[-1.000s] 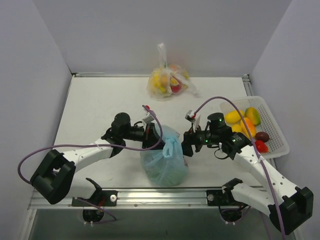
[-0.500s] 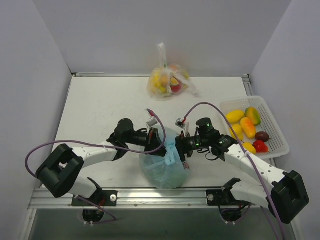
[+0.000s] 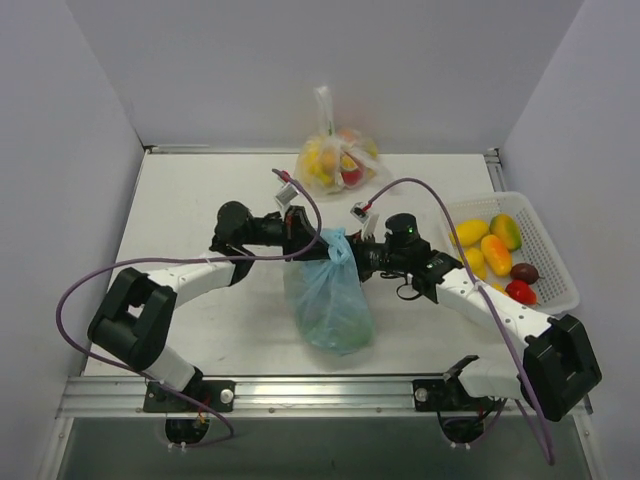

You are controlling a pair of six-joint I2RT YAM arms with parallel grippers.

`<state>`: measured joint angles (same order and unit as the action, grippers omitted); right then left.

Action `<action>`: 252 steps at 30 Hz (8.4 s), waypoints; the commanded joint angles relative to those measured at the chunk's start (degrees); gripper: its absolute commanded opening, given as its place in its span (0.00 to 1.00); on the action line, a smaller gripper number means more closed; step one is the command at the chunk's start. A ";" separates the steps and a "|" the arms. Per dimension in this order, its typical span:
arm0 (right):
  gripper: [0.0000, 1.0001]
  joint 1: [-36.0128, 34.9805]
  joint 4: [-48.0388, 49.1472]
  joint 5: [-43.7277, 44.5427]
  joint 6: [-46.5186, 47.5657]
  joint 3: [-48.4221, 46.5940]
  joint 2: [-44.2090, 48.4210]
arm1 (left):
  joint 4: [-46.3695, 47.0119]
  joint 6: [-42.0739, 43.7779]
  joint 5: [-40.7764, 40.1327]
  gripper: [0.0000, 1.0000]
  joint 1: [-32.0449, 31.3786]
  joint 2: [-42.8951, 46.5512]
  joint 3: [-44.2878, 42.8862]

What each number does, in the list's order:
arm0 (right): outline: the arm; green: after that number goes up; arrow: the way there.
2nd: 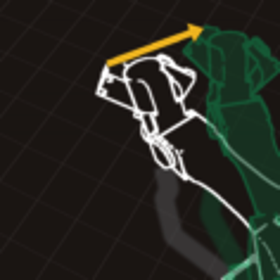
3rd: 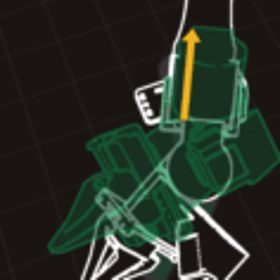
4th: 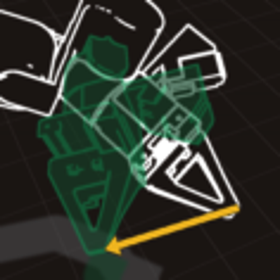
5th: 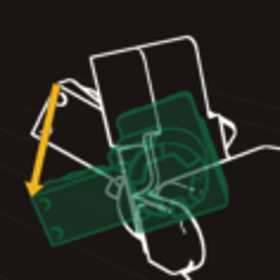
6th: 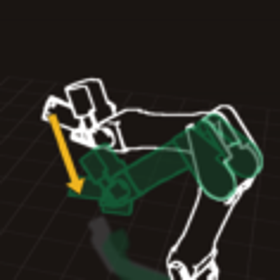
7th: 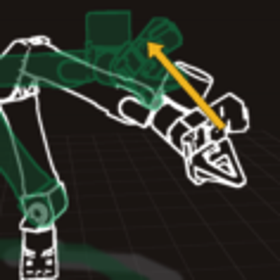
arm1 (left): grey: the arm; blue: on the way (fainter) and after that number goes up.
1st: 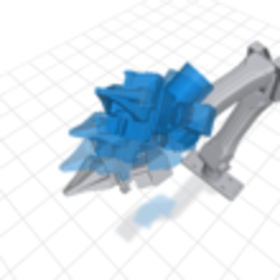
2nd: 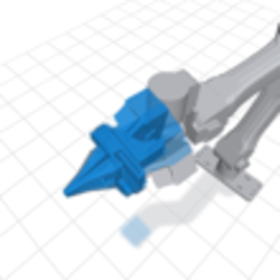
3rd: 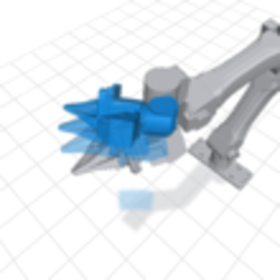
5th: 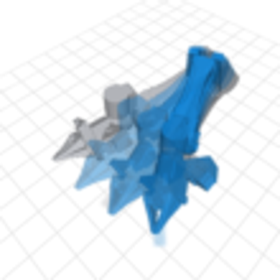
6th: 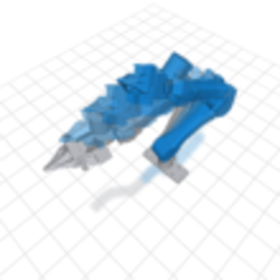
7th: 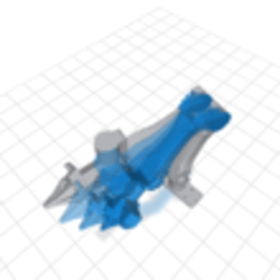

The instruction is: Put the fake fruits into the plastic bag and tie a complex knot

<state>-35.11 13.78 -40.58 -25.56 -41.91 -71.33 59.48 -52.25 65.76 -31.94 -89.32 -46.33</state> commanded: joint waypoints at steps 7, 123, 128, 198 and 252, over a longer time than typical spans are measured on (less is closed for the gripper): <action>0.57 -3.56 12.07 12.36 -5.29 -11.71 -1.09 | 3.10 -0.84 3.94 0.00 -6.03 1.16 -2.21; 0.39 9.10 19.69 -22.27 -5.90 4.12 1.37 | -34.25 7.95 -19.35 0.00 -3.30 6.52 5.63; 0.41 9.27 22.25 -21.04 -9.06 4.03 0.23 | -36.72 7.43 -18.65 0.00 -3.91 6.70 5.89; 0.65 6.37 14.17 -17.17 -3.80 0.69 1.80 | 5.38 -16.66 -15.48 0.00 -9.72 -4.99 5.10; 0.57 6.37 -21.08 -19.54 13.71 -6.96 4.97 | 18.38 -17.62 -13.11 0.00 -14.64 -10.78 3.53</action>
<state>-27.75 -13.41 -61.43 -7.64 -49.19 -66.11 71.42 -69.47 54.85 -46.19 -98.21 -40.01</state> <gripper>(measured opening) 0.574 0.006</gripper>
